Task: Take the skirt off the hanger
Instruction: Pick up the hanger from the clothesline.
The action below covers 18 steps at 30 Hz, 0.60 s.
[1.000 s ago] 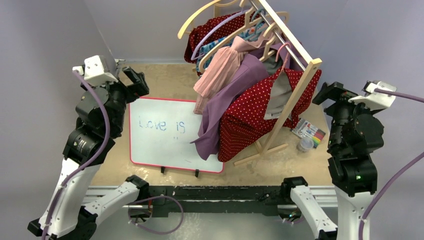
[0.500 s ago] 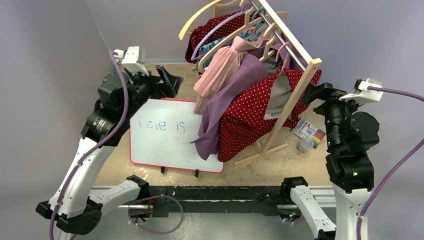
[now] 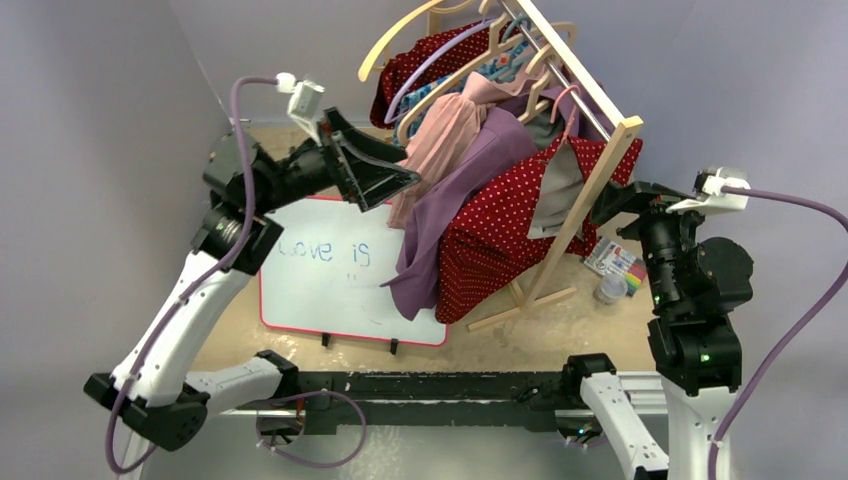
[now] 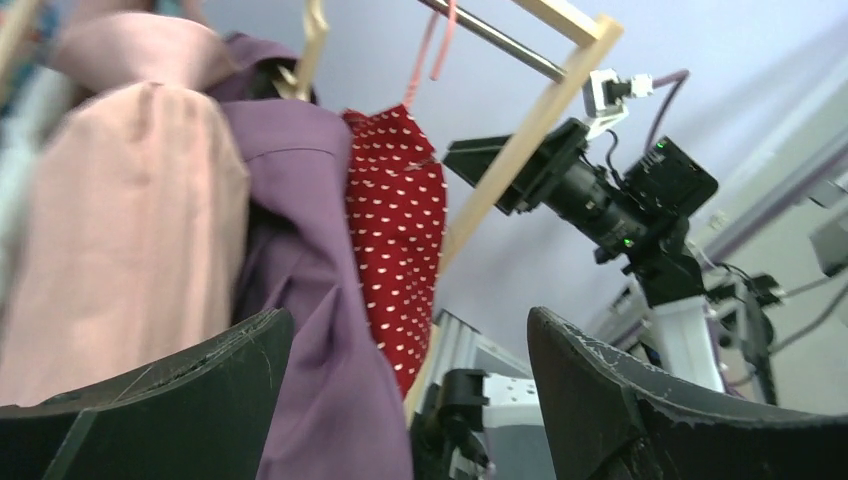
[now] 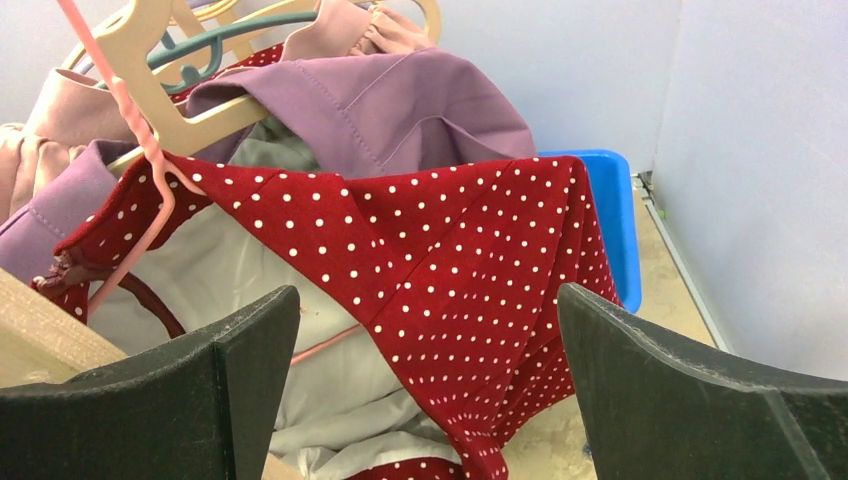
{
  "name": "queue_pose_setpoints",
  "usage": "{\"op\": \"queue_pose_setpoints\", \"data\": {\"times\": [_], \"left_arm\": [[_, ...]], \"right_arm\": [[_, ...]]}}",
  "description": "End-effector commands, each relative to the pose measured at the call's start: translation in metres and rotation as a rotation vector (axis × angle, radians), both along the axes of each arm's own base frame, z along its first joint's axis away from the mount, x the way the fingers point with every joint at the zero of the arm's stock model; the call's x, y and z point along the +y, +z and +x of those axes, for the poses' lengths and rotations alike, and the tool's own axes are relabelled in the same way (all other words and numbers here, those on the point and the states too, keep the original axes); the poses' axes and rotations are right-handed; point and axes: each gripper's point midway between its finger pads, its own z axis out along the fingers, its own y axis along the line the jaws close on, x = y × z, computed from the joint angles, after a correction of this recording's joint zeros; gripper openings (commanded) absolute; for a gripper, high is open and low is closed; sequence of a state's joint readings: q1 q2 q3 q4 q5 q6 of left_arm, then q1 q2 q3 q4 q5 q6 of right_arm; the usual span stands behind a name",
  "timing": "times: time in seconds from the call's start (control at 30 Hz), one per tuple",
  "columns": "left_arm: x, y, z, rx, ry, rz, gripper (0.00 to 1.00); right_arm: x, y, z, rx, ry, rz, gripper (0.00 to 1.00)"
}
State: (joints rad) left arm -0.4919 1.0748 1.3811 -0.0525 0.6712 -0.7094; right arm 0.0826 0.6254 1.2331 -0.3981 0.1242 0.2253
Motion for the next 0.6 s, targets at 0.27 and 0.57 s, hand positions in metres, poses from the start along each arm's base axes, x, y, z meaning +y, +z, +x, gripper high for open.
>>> {"op": "queue_pose_setpoints", "data": {"times": [0.27, 0.57], "left_arm": [[-0.094, -0.023, -0.011, -0.045, -0.078, 0.219, 0.77], [-0.095, -0.035, 0.007, -0.041, 0.043, 0.263, 0.62]], "right_arm": [[-0.006, 0.009, -0.009, -0.057, -0.025, -0.033, 0.99], [-0.015, 0.014, -0.022, -0.078, -0.063, -0.071, 0.99]]}}
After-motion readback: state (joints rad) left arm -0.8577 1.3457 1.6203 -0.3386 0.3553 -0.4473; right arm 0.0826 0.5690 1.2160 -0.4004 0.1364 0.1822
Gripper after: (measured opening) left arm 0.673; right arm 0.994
